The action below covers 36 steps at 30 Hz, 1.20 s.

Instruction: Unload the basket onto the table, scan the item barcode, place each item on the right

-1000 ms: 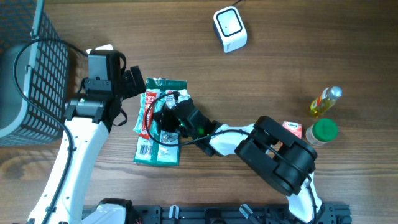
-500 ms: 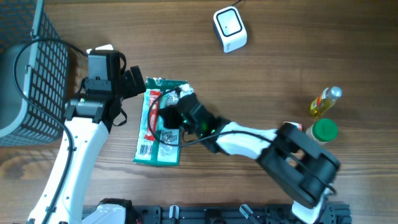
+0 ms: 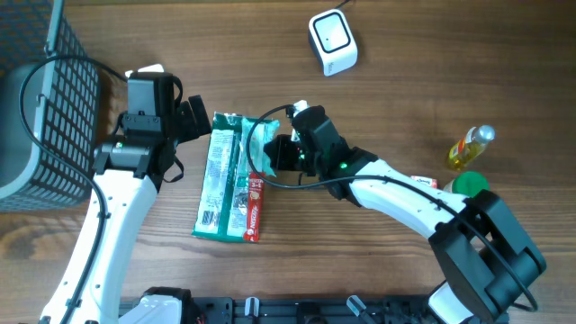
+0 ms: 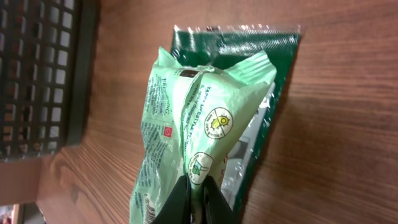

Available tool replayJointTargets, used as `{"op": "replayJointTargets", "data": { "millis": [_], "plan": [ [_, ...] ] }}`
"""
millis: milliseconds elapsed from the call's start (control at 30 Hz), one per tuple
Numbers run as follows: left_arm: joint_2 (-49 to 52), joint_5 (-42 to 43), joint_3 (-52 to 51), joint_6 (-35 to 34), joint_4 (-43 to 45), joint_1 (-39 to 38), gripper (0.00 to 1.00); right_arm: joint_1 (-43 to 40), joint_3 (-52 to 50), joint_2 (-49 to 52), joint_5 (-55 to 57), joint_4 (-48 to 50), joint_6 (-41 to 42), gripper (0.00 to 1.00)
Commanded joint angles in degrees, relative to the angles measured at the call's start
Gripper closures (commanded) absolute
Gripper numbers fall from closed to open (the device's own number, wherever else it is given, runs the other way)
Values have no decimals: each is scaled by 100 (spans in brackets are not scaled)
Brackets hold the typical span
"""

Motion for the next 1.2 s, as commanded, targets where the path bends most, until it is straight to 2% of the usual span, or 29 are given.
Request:
{"op": "replayJointTargets", "data": {
  "millis": [0, 200, 367, 433, 533, 667, 767, 900, 1033, 1100, 1167],
  "plan": [
    [-15, -31, 66, -90, 17, 24, 0, 24, 7, -144, -166, -87, -151, 96],
    [-15, -31, 66, -90, 17, 24, 0, 33, 7, -144, -153, -334, 273, 96],
    [-15, -31, 66, -90, 17, 24, 0, 33, 7, -144, -177, -374, 308, 96],
    [-15, -31, 66, -90, 17, 24, 0, 33, 7, -146, -446, -376, 299, 96],
    [-15, -31, 66, -90, 17, 24, 0, 33, 7, -402, -1694, -452, -87, 96],
    [-15, -31, 66, -92, 17, 24, 0, 127, 7, -1375, -1906, -1853, -505, 96],
    [-15, -31, 66, -90, 17, 24, 0, 350, 7, -2151, -1300, -3097, -638, 96],
    [-15, -31, 66, -92, 17, 24, 0, 549, 7, -2837, -144, -3888, -673, 96],
    [-15, -31, 66, -90, 17, 24, 0, 542, 7, -2743, 1097, -3480, -601, 96],
    [-15, -31, 66, -90, 17, 24, 0, 544, 7, -2271, 1121, -2588, -570, 96],
    [-15, -31, 66, -90, 17, 24, 0, 570, 7, -1775, 981, -1862, -164, 96]
  ]
}}
